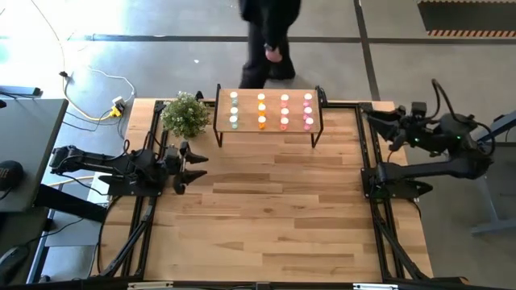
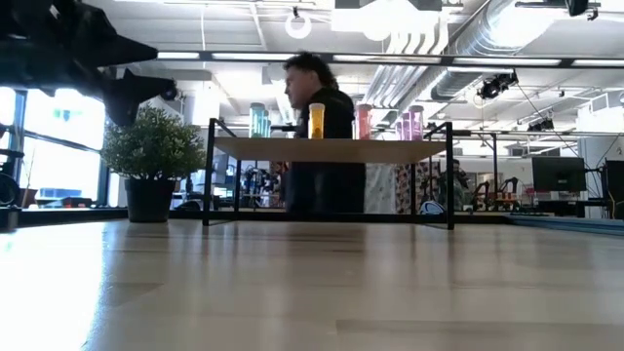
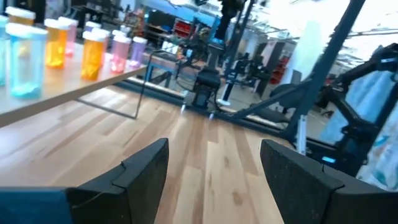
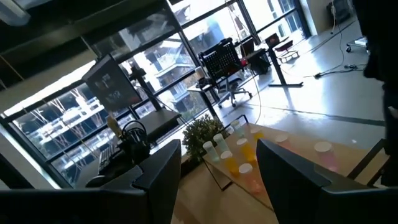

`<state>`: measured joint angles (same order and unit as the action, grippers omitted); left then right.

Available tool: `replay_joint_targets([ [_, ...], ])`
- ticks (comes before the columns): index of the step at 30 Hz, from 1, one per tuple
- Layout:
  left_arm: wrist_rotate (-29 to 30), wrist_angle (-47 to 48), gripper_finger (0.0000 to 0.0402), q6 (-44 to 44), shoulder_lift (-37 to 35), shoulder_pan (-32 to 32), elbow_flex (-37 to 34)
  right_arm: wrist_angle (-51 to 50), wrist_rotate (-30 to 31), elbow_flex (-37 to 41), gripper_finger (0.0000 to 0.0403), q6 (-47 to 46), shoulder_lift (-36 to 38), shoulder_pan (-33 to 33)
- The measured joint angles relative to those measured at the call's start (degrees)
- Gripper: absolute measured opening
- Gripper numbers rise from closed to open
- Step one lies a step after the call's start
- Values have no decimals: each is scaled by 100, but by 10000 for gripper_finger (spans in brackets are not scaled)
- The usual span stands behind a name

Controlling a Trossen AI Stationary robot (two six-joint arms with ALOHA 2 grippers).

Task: Pick and place medicine bottles onto shelf by color
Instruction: Return to Home Position

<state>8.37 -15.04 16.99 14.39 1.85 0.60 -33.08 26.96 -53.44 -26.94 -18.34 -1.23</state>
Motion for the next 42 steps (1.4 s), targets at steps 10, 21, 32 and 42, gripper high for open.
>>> replay_joint_targets([
  [10, 176, -35, 243, 89, -3, 0, 2, 497, 0, 1368, 201, 27, 1356, 0],
  [21, 177, -152, 243, -156, -8, 0, 7, 1664, -97, 3062, 201, 191, 1765, 0],
  [32, 130, -174, 243, 131, -10, 0, 7, 2586, -866, 4031, 201, 225, 1776, 2],
  [42, 239, -134, 243, 234, -10, 0, 7, 3364, -1198, 5055, 201, -128, 1774, 0],
])
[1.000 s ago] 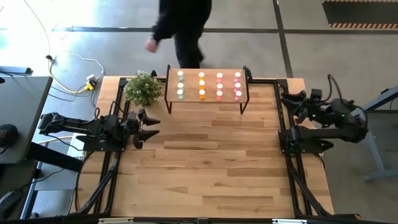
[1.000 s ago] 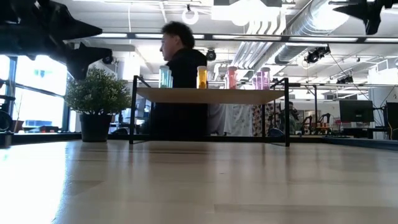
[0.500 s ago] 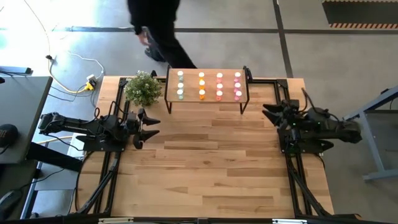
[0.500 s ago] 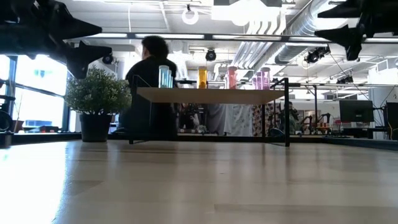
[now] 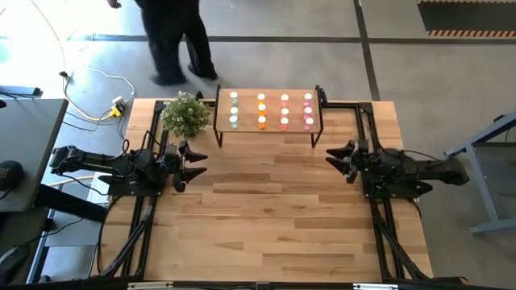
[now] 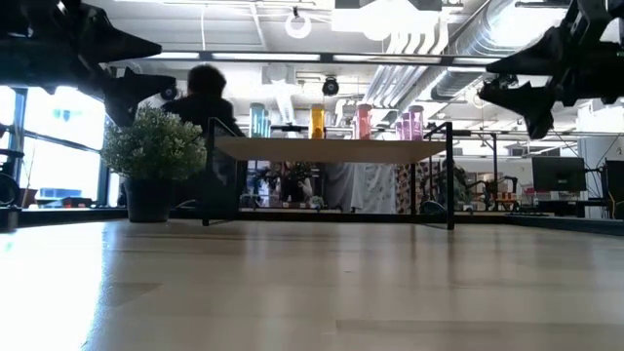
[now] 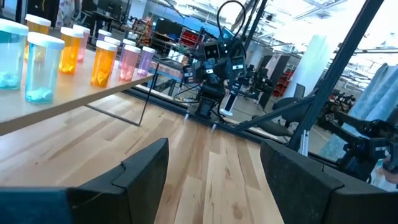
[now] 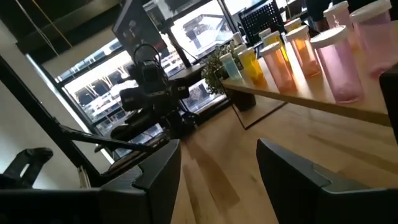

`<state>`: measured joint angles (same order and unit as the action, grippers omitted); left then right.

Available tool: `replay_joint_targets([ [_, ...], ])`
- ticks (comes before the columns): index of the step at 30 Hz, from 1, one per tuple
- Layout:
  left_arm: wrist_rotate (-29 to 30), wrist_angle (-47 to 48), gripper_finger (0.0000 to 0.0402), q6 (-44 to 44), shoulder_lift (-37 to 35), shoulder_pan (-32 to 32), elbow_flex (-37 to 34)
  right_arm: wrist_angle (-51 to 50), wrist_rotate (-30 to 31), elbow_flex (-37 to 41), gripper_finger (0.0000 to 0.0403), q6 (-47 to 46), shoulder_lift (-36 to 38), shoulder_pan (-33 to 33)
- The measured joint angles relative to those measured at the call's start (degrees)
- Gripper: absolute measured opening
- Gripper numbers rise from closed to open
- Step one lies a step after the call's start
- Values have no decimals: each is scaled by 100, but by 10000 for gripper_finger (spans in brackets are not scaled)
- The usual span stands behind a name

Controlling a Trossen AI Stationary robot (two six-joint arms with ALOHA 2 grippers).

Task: Pick and place medicine bottles onto shelf by color
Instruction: Return to Home Position

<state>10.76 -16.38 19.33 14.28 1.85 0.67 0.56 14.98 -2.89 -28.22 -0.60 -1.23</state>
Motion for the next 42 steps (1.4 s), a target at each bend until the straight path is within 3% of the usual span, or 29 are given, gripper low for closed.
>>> replay_joint_targets([
  [14, 15, 2, 243, 2, 0, 0, 0, 214, -354, 231, 201, 315, -48, -4],
  [18, 13, 4, 243, 2, 0, 0, 0, 208, -383, 231, 201, 888, -48, -4],
  [42, 12, 3, 243, 2, 0, 0, 0, 197, -402, 231, 201, 876, -50, -4],
])
